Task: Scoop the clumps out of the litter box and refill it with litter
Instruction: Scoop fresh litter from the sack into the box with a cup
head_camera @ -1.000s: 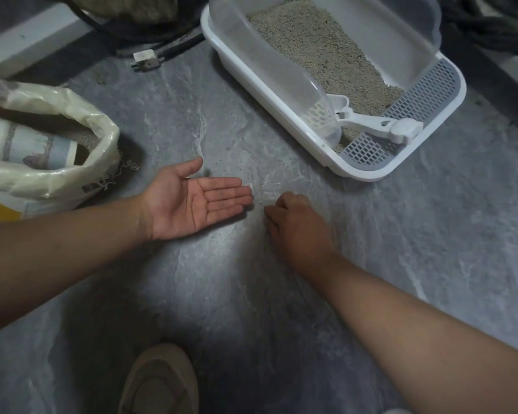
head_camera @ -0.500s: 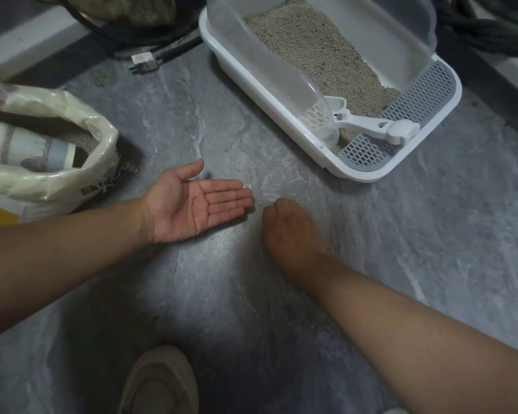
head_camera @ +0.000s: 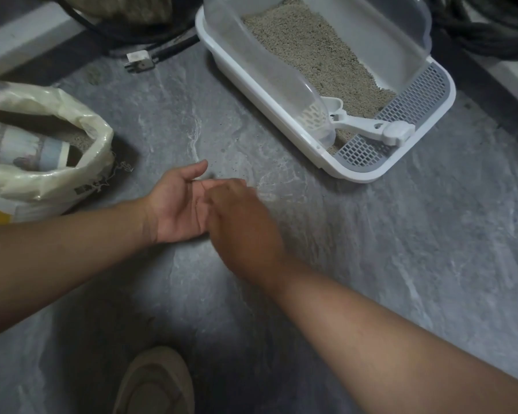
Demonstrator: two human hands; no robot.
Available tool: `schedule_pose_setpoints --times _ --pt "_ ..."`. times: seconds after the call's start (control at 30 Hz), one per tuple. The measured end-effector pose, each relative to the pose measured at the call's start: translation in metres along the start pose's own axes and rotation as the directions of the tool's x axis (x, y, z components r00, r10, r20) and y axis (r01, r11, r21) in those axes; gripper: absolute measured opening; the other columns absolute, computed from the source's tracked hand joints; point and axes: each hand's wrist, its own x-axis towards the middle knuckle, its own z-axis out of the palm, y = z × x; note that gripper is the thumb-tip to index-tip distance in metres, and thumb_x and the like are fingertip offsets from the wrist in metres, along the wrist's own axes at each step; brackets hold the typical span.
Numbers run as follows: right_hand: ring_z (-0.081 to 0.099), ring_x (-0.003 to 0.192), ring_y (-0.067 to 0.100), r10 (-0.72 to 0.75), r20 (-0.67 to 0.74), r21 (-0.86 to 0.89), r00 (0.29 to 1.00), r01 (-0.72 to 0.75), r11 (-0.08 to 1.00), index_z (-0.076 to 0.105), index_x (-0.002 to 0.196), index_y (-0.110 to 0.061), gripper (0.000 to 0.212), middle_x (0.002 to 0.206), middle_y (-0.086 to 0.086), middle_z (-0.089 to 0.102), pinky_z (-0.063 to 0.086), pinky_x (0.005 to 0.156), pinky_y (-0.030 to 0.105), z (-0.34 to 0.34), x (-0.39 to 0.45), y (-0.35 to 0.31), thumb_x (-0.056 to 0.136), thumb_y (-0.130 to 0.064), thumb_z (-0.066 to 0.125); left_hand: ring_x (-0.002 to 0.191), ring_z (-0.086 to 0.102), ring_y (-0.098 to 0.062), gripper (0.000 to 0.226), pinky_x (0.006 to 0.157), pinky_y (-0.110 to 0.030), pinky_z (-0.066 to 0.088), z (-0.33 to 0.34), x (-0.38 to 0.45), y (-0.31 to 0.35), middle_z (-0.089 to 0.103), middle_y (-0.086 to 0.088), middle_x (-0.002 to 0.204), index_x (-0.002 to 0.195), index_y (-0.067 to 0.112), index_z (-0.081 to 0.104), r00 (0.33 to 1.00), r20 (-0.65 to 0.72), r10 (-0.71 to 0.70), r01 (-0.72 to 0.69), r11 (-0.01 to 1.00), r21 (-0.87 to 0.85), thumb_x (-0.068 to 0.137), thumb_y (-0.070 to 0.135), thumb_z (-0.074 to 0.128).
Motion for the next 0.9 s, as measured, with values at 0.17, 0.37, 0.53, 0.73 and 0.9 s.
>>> schedule_pose_setpoints --times 0.17,0.37,0.53,0.73,0.9 --pt "0.056 0.095 0.033 0.124 -0.116 -0.139 0.986 -0.14 0.98 0.068 0.105 -0.01 0.024 0.1 0.012 0.06 0.05 0.077 0.041 -0.022 -0.018 0.073 0.095 -0.023 0.052 0.125 0.06 -0.044 0.07 0.104 -0.054 0.048 -0.009 -0.005 0.006 0.06 -0.03 0.135 0.131 -0.012 0.059 0.998 -0.025 0.05 -0.051 0.996 -0.078 0.103 0.049 0.037" --pt "0.05 0.113 0.037 0.265 -0.009 -0.45 0.964 -0.241 0.86 0.057 0.131 -0.009 0.052 0.128 0.015 0.054 0.044 0.089 0.045 -0.021 -0.042 0.113 0.091 -0.043 0.054 0.125 0.06 -0.045 0.071 0.105 -0.053 0.047 -0.005 -0.004 0.007 0.059 -0.031 0.136 0.125 -0.012 0.062 0.999 -0.021 0.043 -0.044 0.998 -0.044 0.103 0.049 0.035" --pt "0.052 0.102 0.036 0.185 -0.066 -0.423 0.981 -0.195 0.885 0.063 0.119 -0.009 0.034 0.118 0.014 0.057 0.046 0.084 0.044 -0.013 -0.046 0.12 0.091 -0.028 0.06 0.125 0.06 -0.045 0.071 0.105 -0.053 0.046 0.001 -0.004 0.007 0.059 -0.032 0.136 0.126 -0.012 0.061 0.999 -0.006 0.035 -0.035 0.999 -0.038 0.103 0.049 0.035" --pt "0.054 0.07 0.033 0.049 -0.01 -0.379 0.999 -0.049 0.924 0.06 0.07 -0.004 0.017 0.077 0.014 0.055 0.043 0.056 0.038 -0.01 -0.043 0.12 0.07 0.002 0.076 0.124 0.061 -0.044 0.071 0.103 -0.052 0.048 0.005 -0.008 0.004 0.06 -0.031 0.135 0.128 -0.012 0.061 1.0 -0.013 0.029 -0.029 0.999 -0.028 0.103 0.05 0.035" --pt "0.056 0.062 0.034 -0.093 0.101 -0.444 0.991 0.129 0.887 0.058 0.068 -0.004 0.015 0.072 0.016 0.056 0.041 0.053 0.036 -0.019 -0.041 0.114 0.062 0.003 0.07 0.123 0.061 -0.043 0.071 0.104 -0.051 0.047 0.01 -0.011 0.002 0.06 -0.031 0.134 0.133 -0.011 0.055 0.999 -0.02 0.031 -0.032 0.999 -0.013 0.103 0.05 0.034"
